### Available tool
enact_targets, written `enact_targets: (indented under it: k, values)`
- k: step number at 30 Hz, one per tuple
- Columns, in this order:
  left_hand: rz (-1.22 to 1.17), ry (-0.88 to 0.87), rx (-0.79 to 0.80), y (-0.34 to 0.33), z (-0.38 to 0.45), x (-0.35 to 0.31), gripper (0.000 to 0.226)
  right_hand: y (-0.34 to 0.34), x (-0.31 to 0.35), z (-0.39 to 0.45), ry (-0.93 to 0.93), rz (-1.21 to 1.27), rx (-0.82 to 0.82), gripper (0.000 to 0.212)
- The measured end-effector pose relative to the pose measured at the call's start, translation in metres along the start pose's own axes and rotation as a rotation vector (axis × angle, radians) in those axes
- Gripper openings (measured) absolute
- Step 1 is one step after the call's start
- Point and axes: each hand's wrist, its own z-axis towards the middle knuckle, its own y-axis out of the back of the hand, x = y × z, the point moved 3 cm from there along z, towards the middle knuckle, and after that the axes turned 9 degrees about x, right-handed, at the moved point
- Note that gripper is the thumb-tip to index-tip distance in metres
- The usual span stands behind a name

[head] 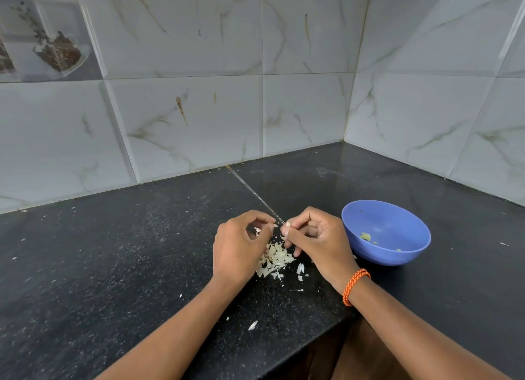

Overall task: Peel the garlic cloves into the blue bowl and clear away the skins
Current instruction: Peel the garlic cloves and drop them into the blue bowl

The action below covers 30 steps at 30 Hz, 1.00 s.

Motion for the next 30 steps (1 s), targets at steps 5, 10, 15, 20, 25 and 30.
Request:
enact_targets:
  k: [5,10,15,20,25,30]
  values:
    - [0.016,0.005,0.024,-0.0015,0.0026,0.0016,0.025,0.0003,-0.0005,0.0004,-0.004,-0.049,0.007,0.018]
    - [0.015,-0.003,0.05,-0.0013,0.0008,-0.0015,0.033,0.0019,0.0014,-0.0006,0.005,-0.079,0.019,0.013]
    - [-0.099,-0.017,0.1,-0.002,-0.0001,-0.0073,0.023,0.001,0.0033,-0.0012,0.014,-0.121,0.01,0.01]
    - [-0.212,-0.043,0.128,-0.0028,0.0012,-0.0053,0.009,0.0011,0.0041,-0.0023,0.014,-0.138,-0.011,0.016]
    - [-0.223,-0.03,0.116,-0.003,0.0019,-0.0008,0.009,0.0022,0.005,-0.002,0.03,-0.126,-0.034,0.019]
    - [-0.266,-0.004,0.107,-0.003,0.0017,-0.0003,0.009,0.0018,0.0059,-0.0022,0.047,-0.148,-0.03,0.025]
